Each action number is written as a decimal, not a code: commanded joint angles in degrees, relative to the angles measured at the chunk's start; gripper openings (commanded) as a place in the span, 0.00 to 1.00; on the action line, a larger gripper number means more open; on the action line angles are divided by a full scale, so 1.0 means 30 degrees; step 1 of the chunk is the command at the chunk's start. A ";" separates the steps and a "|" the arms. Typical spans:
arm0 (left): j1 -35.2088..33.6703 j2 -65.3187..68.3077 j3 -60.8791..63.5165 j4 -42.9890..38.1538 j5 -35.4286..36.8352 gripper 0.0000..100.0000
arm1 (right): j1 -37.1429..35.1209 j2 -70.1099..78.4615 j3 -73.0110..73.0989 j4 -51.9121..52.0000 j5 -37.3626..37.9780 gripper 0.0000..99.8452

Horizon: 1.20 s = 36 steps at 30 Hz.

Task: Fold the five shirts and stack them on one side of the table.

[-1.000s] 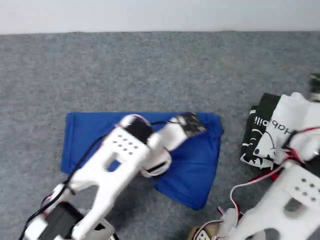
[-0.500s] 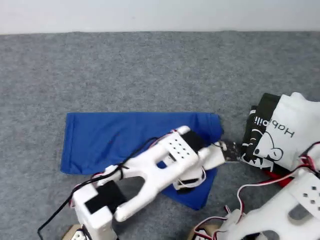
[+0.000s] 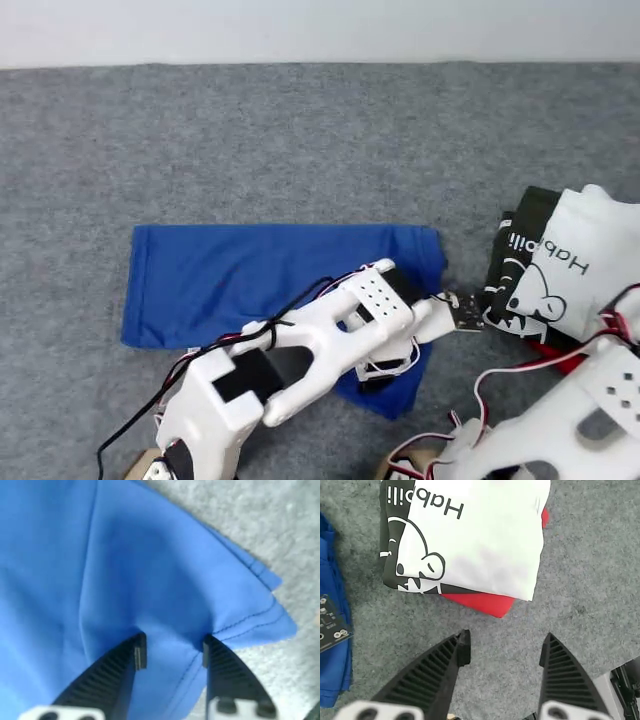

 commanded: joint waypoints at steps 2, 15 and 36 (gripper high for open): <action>0.0264 0.1817 -0.1890 0.0381 0.0527 0.05 | 0.0220 -0.0454 -0.0234 0.0747 0.0088 0.24; 0.0586 -0.0527 -0.2886 0.0791 0.0498 0.01 | 0.0220 -0.0454 -0.0234 0.0777 0.0088 0.24; -0.4308 -0.1348 -0.4938 -0.0557 0.2051 0.14 | 0.0161 -0.0454 -0.0147 0.0777 0.0088 0.24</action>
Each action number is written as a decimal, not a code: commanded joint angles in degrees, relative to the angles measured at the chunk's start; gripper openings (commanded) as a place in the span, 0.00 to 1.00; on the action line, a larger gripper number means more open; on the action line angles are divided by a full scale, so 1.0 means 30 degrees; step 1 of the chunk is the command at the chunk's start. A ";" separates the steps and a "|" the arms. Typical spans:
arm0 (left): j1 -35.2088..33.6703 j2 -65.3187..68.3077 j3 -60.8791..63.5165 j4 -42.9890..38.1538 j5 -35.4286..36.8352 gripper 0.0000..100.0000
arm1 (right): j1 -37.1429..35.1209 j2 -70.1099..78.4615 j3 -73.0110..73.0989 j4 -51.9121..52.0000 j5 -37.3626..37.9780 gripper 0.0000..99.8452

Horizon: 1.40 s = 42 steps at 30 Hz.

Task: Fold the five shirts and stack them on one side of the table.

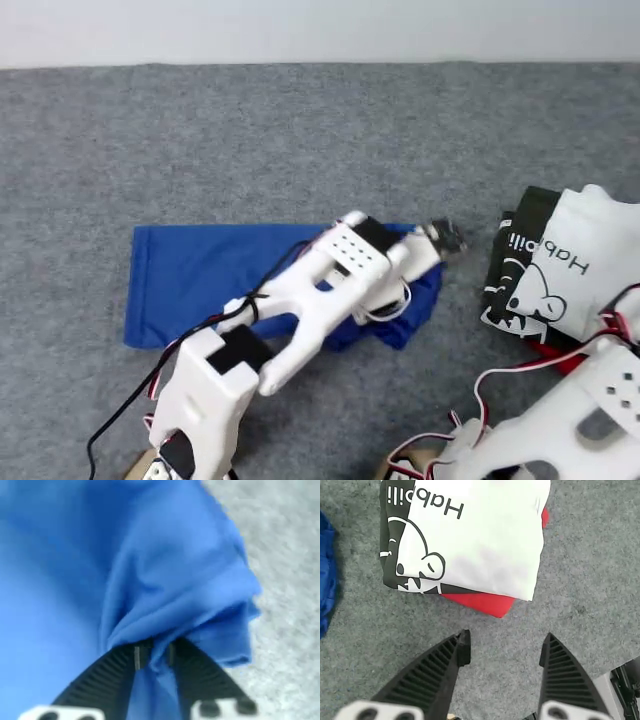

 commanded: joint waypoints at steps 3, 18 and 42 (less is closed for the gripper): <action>-0.1026 -0.1377 -0.2886 0.1055 0.0586 0.15 | 0.0161 -0.0454 -0.0147 0.0777 0.0088 0.24; 0.1407 -0.1377 -0.4117 0.5685 -0.0381 0.11 | 0.0190 -0.0454 -0.0117 0.0777 0.0088 0.24; 0.1436 0.3634 -0.3941 0.2930 -0.0293 0.19 | 0.0220 -0.0454 -0.0117 0.0777 0.0088 0.24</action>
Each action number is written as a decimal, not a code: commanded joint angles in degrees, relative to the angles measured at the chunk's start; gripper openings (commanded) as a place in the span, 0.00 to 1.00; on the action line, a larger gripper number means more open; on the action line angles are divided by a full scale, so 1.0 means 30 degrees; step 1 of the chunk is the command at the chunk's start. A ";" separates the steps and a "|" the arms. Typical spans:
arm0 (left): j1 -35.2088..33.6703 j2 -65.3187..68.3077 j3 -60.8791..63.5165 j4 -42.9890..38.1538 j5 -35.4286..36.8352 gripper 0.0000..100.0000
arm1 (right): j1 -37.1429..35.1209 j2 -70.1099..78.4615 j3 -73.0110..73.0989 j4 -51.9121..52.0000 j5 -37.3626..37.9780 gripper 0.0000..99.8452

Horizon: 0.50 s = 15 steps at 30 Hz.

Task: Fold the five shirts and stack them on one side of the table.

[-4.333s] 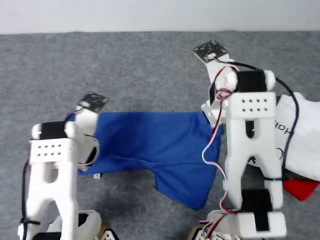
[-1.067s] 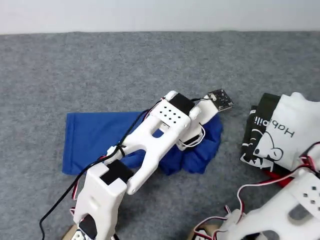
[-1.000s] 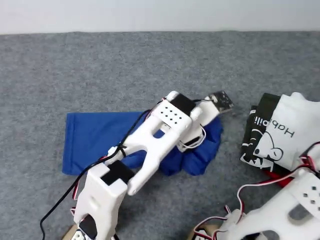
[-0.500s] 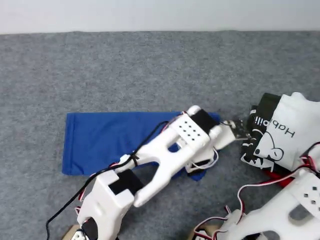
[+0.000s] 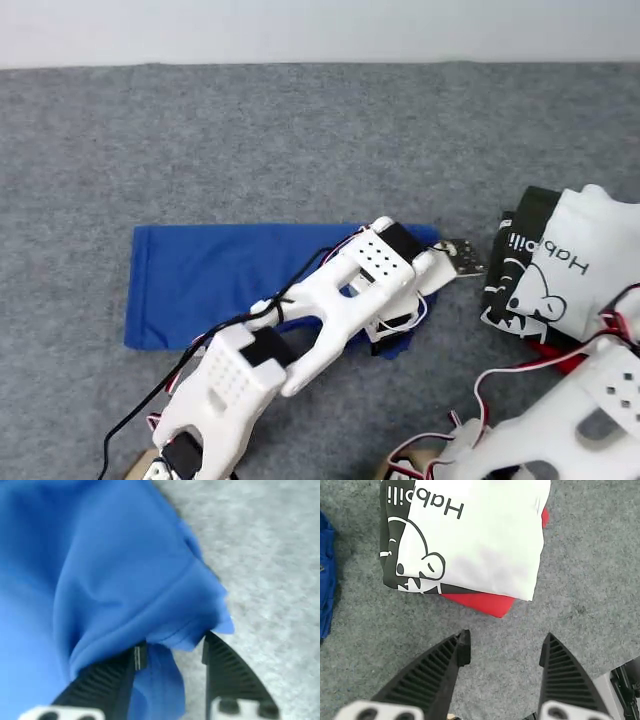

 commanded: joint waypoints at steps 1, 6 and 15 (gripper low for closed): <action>-0.0059 0.0440 -0.0484 -0.0352 -0.0059 0.18 | 0.0220 -0.0454 -0.0117 0.0777 0.0088 0.24; 0.0117 0.0615 -0.1187 -0.0176 -0.0176 0.04 | 0.0220 -0.0454 -0.0117 0.0777 0.0088 0.24; 0.2051 -0.1524 -0.2799 0.3223 -0.0088 0.00 | 0.0220 -0.0454 -0.0117 0.0777 0.0088 0.24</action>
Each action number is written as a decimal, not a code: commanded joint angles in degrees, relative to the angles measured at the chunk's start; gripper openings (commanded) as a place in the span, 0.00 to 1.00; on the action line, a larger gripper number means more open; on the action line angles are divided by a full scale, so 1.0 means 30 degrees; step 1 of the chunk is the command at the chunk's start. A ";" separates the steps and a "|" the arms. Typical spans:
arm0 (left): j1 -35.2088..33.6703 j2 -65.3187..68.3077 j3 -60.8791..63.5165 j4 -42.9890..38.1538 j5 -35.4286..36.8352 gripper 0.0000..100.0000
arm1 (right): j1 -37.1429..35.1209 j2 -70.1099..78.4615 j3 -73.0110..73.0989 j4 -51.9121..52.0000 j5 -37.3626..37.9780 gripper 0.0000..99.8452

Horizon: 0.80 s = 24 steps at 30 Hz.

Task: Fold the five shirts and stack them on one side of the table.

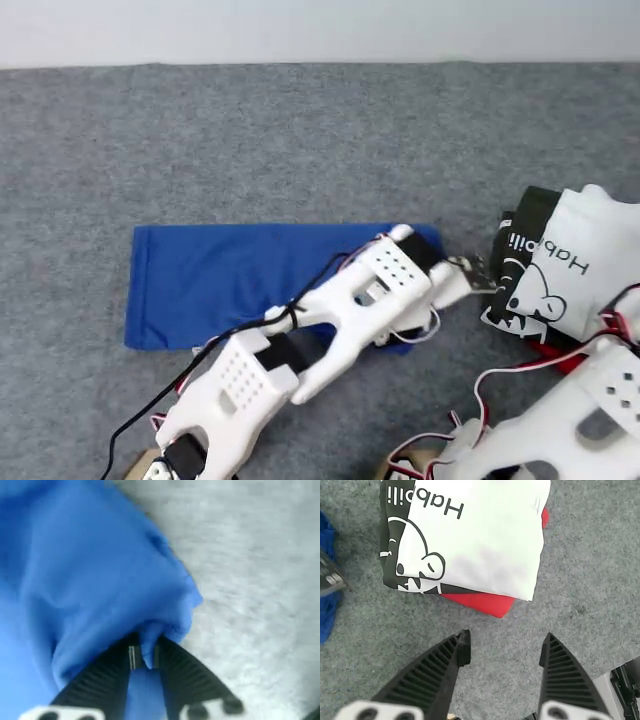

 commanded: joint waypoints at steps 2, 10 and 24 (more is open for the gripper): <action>0.0879 -0.2989 0.0015 0.0850 -0.0117 0.00 | 0.0220 -0.0454 -0.0117 0.0777 0.0088 0.24; 0.1905 -0.6828 0.4234 0.0850 -0.0117 0.00 | 0.0220 -0.0454 -0.0117 0.0777 0.0088 0.24; 0.0352 -0.7883 0.5377 -0.1407 -0.0176 0.01 | 0.0220 -0.0454 -0.0117 0.0777 0.0088 0.24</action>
